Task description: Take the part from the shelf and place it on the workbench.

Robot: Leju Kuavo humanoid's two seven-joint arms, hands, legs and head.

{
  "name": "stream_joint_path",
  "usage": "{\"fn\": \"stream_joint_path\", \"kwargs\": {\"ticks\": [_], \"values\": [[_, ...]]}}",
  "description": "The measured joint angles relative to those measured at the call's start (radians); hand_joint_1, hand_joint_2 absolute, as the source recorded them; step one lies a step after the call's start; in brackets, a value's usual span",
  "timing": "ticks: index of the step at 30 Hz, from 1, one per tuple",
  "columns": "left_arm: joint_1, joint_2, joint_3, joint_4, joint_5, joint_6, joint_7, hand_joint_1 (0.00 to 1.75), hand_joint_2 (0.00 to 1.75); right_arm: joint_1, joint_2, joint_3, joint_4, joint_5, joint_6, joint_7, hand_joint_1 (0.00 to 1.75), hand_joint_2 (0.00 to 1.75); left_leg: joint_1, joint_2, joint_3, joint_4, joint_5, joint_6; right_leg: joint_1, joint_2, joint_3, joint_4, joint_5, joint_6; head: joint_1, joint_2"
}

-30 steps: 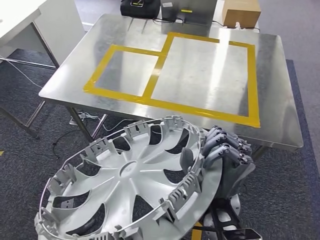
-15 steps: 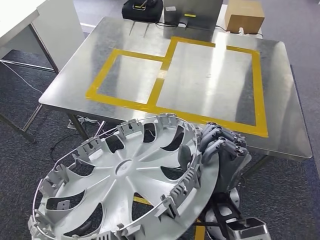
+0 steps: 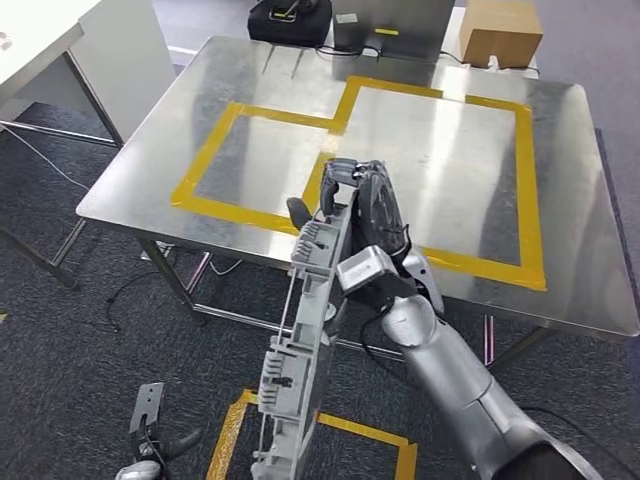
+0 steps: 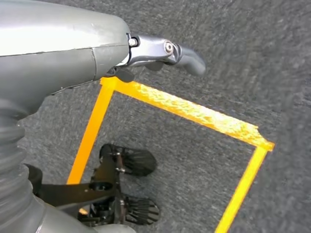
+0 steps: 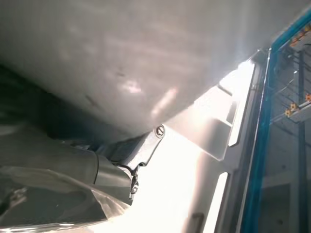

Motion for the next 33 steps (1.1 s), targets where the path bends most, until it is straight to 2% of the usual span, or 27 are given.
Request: {"fn": "stream_joint_path", "kwargs": {"ticks": [1,2,4,5,6,7,9,10,11,14,16,17,19,20,21,22,24,25,26,28,30,32,33], "values": [[-0.004,-0.001,-0.002,0.0,-0.004,0.002,0.002,0.0,1.75,-0.029,0.01,0.0,0.035,0.008,-0.001,0.008,1.75,1.75,0.0,0.001,-0.013,0.029,-0.014,-0.005,-0.003,-0.001,0.007,-0.005,-0.002,-0.005,-0.001,0.0],[-0.007,-0.001,-0.004,0.0,-0.007,0.003,0.003,0.0,1.75,-0.056,0.018,0.0,0.068,0.016,-0.001,0.015,1.75,1.75,0.001,0.001,-0.039,0.08,-0.034,-0.009,-0.004,-0.002,0.013,-0.007,-0.004,-0.009,-0.002,0.0],[-0.008,-0.001,-0.007,0.0,-0.011,-0.001,0.007,0.0,1.75,-0.102,0.031,0.001,0.131,0.031,0.001,0.033,1.75,1.75,0.003,0.001,-0.113,0.209,-0.072,-0.016,-0.004,-0.003,0.021,-0.007,-0.012,-0.016,-0.003,0.0],[-0.008,-0.001,-0.009,0.0,-0.013,-0.005,0.009,0.0,1.75,-0.121,0.034,0.002,0.164,0.039,0.002,0.044,1.75,1.75,0.004,0.001,-0.144,0.251,-0.074,-0.018,-0.004,-0.003,0.025,-0.006,-0.015,-0.017,-0.003,0.0],[-0.007,-0.001,-0.011,0.0,-0.016,-0.009,0.01,0.0,1.75,-0.14,0.037,0.003,0.196,0.044,0.005,0.053,1.75,1.75,0.005,0.001,-0.16,0.258,-0.056,-0.019,-0.004,-0.002,0.029,-0.006,-0.019,-0.016,-0.003,0.0],[-0.008,-0.001,-0.012,0.0,-0.021,-0.012,0.011,0.0,1.75,-0.159,0.038,0.003,0.227,0.05,0.007,0.062,1.75,1.75,0.006,0.002,-0.158,0.229,-0.02,-0.02,-0.004,-0.001,0.034,-0.005,-0.023,-0.015,-0.003,0.0],[-0.011,0.0,-0.015,0.0,-0.028,-0.018,0.012,0.0,1.75,-0.204,0.04,0.003,0.292,0.055,0.013,0.075,1.75,1.75,0.007,0.003,-0.121,0.109,0.064,-0.017,-0.003,0.001,0.043,-0.003,-0.033,-0.01,-0.003,0.0],[-0.013,0.0,-0.016,0.0,-0.033,-0.02,0.014,0.0,1.75,-0.232,0.041,0.002,0.328,0.055,0.019,0.08,1.75,1.75,0.006,0.003,-0.1,0.054,0.086,-0.014,-0.002,0.002,0.044,0.0,-0.038,-0.005,-0.004,0.0],[-0.015,0.0,-0.016,0.0,-0.036,-0.023,0.015,0.0,1.75,-0.26,0.042,-0.002,0.365,0.051,0.026,0.086,1.75,1.75,0.005,0.003,-0.088,0.021,0.092,-0.01,0.0,0.002,0.043,0.001,-0.04,0.0,-0.004,0.0],[-0.017,-0.002,-0.016,0.0,-0.044,-0.028,0.019,0.0,1.75,-0.329,0.043,-0.022,0.451,0.035,0.046,0.093,1.75,1.75,0.004,0.0,-0.081,0.001,0.081,0.006,0.001,-0.001,0.036,0.0,-0.044,0.014,-0.003,0.0],[-0.019,-0.002,-0.016,0.0,-0.046,-0.029,0.019,0.0,1.75,-0.366,0.043,-0.035,0.49,0.031,0.052,0.095,1.75,1.75,0.006,0.0,-0.076,-0.006,0.081,0.016,-0.001,-0.002,0.017,0.033,-0.067,0.022,-0.001,0.0],[-0.021,-0.001,-0.016,0.0,-0.046,-0.03,0.019,0.0,1.75,-0.383,0.043,-0.04,0.509,0.031,0.054,0.097,1.75,1.75,0.007,0.0,-0.074,-0.009,0.08,0.021,-0.001,-0.002,-0.008,0.079,-0.09,0.024,0.0,0.0],[-0.022,-0.002,-0.016,0.0,-0.048,-0.031,0.019,0.0,1.75,-0.409,0.042,-0.051,0.542,0.033,0.052,0.112,1.75,1.75,0.006,0.0,-0.072,-0.009,0.077,0.027,-0.001,-0.002,-0.081,0.214,-0.139,0.026,0.001,0.0],[-0.022,-0.002,-0.016,0.0,-0.05,-0.032,0.019,0.0,1.75,-0.421,0.042,-0.056,0.56,0.04,0.05,0.127,1.75,1.75,0.006,0.001,-0.071,-0.009,0.076,0.029,-0.001,-0.002,-0.115,0.267,-0.148,0.027,0.001,0.0],[-0.022,-0.002,-0.016,0.0,-0.051,-0.032,0.018,0.0,1.75,-0.435,0.04,-0.062,0.577,0.051,0.048,0.146,1.75,1.75,0.006,0.0,-0.069,-0.008,0.074,0.031,-0.001,-0.002,-0.136,0.289,-0.138,0.027,0.002,0.0],[-0.022,-0.001,-0.016,0.0,-0.054,-0.032,0.017,0.0,1.75,-0.453,0.037,-0.067,0.595,0.063,0.045,0.167,1.75,1.75,0.006,-0.001,-0.066,-0.008,0.071,0.031,-0.002,-0.003,-0.138,0.271,-0.11,0.027,0.002,0.0],[-0.022,-0.001,-0.016,0.0,-0.058,-0.032,0.015,0.0,1.75,-0.501,0.024,-0.08,0.63,0.08,0.039,0.203,1.75,1.75,0.006,-0.003,-0.061,-0.005,0.064,0.028,-0.001,-0.004,-0.096,0.148,-0.026,0.023,0.002,0.0],[-0.023,0.0,-0.016,0.0,-0.06,-0.032,0.015,0.0,1.75,-0.53,0.016,-0.09,0.651,0.084,0.035,0.216,1.75,1.75,0.004,-0.004,-0.06,-0.003,0.061,0.024,0.0,-0.005,-0.068,0.085,0.003,0.022,0.002,0.0],[-0.023,0.0,-0.016,0.0,-0.06,-0.032,0.014,0.0,1.75,-0.558,0.007,-0.101,0.673,0.085,0.03,0.227,1.75,1.75,0.003,-0.005,-0.06,-0.001,0.059,0.02,0.002,-0.005,-0.046,0.04,0.015,0.019,0.002,0.0],[-0.021,0.0,-0.015,0.0,-0.061,-0.032,0.011,0.0,1.75,-0.602,-0.011,-0.123,0.712,0.085,0.022,0.242,1.75,1.75,0.001,-0.005,-0.063,-0.001,0.06,0.011,0.006,-0.005,-0.028,0.012,0.01,0.014,0.002,0.0],[-0.019,0.001,-0.015,0.0,-0.061,-0.032,0.01,0.0,1.75,-0.627,-0.033,-0.144,0.735,0.086,0.01,0.247,1.75,1.75,0.002,-0.004,-0.067,0.002,0.055,0.002,0.003,-0.006,-0.024,0.006,0.008,0.005,0.004,0.0],[-0.019,0.004,-0.015,0.0,-0.061,-0.032,0.009,0.0,1.75,-0.649,-0.054,-0.162,0.753,0.096,-0.011,0.251,1.75,1.75,0.002,-0.001,-0.092,0.057,0.024,-0.008,-0.003,-0.006,-0.018,0.001,0.008,-0.004,0.004,0.0],[-0.019,0.005,-0.015,0.0,-0.061,-0.033,0.009,0.0,1.75,-0.658,-0.062,-0.168,0.762,0.106,-0.025,0.258,1.75,1.75,0.003,0.001,-0.118,0.113,-0.001,-0.012,-0.003,-0.005,-0.016,0.0,0.007,-0.007,0.003,0.0]]}}
